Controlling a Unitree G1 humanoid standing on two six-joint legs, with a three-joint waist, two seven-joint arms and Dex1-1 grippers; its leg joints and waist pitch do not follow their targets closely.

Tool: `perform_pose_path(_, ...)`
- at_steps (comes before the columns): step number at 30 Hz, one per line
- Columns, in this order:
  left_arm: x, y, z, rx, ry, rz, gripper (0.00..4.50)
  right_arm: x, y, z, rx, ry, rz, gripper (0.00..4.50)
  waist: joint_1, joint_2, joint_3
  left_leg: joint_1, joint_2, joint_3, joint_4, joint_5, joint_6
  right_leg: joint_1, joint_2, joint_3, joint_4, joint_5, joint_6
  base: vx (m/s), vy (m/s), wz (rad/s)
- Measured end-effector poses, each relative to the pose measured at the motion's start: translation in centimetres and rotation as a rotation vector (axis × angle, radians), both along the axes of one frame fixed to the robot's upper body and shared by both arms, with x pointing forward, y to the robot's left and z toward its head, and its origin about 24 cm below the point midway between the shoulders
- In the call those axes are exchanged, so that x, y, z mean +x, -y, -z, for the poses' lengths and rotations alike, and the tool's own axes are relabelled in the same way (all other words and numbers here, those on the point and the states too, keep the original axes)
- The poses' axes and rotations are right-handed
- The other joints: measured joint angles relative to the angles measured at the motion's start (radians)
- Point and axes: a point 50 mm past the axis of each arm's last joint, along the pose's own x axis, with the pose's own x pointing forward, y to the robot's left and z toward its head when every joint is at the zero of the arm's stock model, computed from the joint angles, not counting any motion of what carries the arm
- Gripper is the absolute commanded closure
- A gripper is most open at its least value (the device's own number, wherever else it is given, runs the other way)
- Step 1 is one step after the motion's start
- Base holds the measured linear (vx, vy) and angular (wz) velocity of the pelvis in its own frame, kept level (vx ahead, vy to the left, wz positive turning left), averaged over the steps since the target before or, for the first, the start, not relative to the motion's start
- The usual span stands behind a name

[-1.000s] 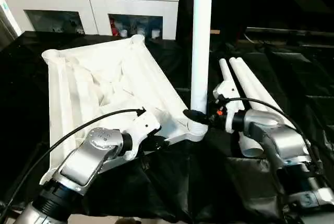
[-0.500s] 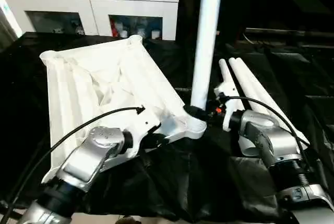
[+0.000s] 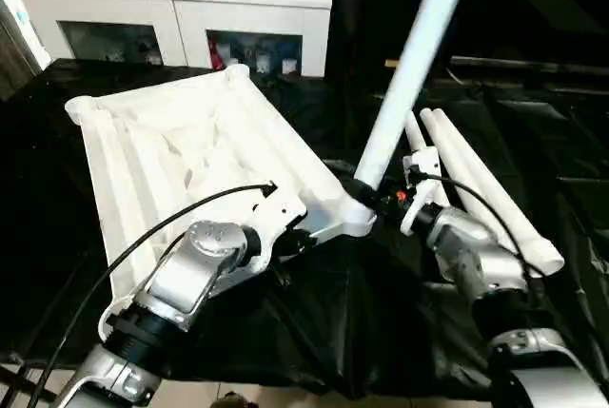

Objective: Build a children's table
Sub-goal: Insert table leg to table base

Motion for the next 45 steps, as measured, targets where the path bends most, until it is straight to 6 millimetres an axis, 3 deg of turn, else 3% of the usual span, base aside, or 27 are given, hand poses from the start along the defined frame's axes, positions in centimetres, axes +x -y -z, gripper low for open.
perform_pose_path(18, -0.3, -0.4, -0.1, 0.006, 0.008, 0.025, 4.5, 0.4, 0.1, 0.1, -0.053, 0.041, -0.022, 2.59, -0.002, -0.003, -0.001, 0.0, 0.0, 0.0, -0.001, 0.0, 0.0, -0.001, 0.0, -0.001, 0.002, 0.0, -0.001, 0.0, 0.0, 0.0)
perform_pose_path(35, -0.3, -0.3, -0.1, 0.001, -0.002, 0.039, 4.5, -1.4, 0.9, 1.3, 0.024, 0.105, 0.075, 2.6, 0.006, 0.0, -0.003, 0.0, 0.0, 0.0, -0.009, 0.0, 0.0, 0.002, 0.0, -0.001, -0.008, 0.0, 0.0, 0.0, 0.0, 0.0)
perform_pose_path(45, -0.3, -0.4, -0.2, 0.002, 0.003, 0.055, 4.5, -2.0, 0.6, 0.5, -0.114, 0.157, 0.016, 2.6, 0.01, -0.001, -0.003, 0.0, -0.001, 0.0, -0.014, 0.0, 0.0, 0.0, 0.0, -0.002, -0.009, 0.0, 0.0, 0.0, 0.0, 0.0)
